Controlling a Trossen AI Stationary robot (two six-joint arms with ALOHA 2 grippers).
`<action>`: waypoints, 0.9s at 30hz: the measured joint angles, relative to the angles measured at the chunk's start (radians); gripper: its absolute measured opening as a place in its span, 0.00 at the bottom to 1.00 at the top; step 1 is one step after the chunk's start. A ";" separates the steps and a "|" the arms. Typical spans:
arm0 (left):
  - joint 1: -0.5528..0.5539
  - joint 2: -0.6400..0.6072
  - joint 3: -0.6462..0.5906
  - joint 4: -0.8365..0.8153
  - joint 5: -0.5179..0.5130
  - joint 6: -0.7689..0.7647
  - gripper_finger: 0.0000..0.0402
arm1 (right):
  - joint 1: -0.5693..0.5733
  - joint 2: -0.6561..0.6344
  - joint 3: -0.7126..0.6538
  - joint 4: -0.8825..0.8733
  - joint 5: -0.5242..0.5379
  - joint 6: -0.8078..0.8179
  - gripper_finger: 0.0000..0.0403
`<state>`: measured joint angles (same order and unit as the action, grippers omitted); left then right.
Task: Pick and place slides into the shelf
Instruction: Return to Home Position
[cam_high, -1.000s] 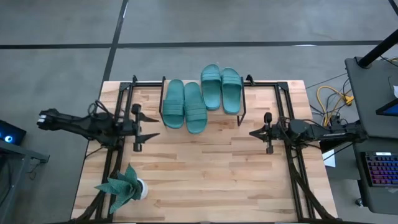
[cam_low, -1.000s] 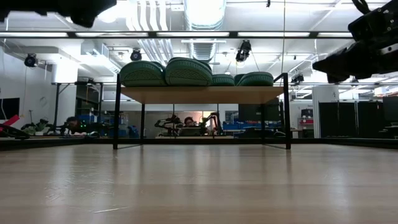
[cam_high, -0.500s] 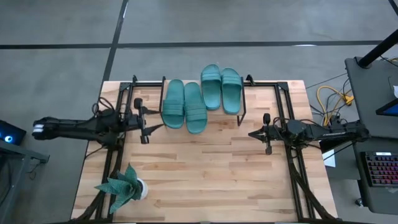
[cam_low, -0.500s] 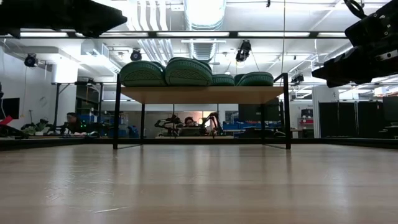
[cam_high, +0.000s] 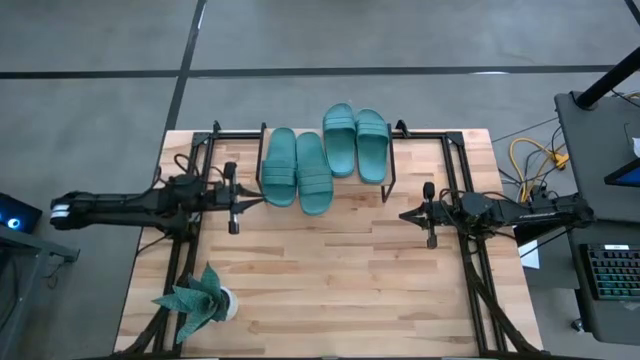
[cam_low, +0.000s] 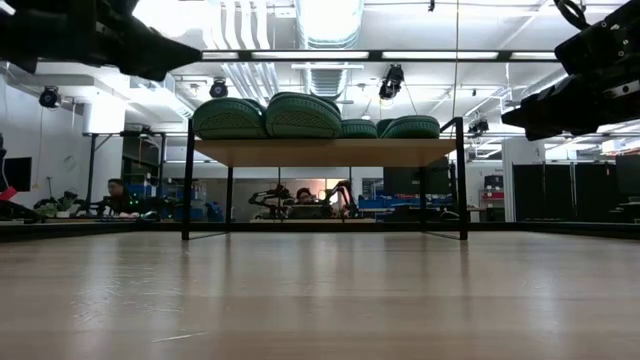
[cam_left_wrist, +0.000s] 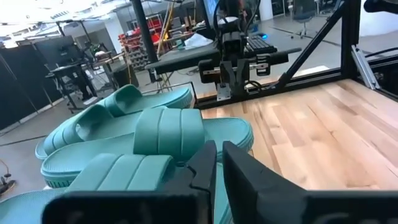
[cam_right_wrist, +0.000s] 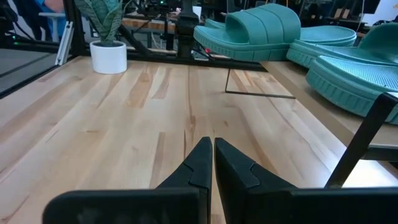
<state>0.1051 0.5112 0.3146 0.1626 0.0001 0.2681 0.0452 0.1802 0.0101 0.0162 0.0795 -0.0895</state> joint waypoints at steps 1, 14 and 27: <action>0.000 -0.012 -0.007 -0.002 0.000 -0.001 0.03 | 0.000 0.000 0.000 0.000 0.000 0.000 0.02; -0.002 -0.241 -0.207 0.004 -0.033 -0.107 0.00 | 0.000 0.000 0.000 0.000 0.000 0.011 0.02; -0.011 -0.481 -0.219 -0.272 -0.037 -0.131 0.00 | 0.000 -0.001 0.000 0.000 0.000 0.023 0.02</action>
<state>0.0939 0.0305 0.0952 -0.1095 -0.0371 0.1367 0.0452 0.1795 0.0101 0.0166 0.0799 -0.0666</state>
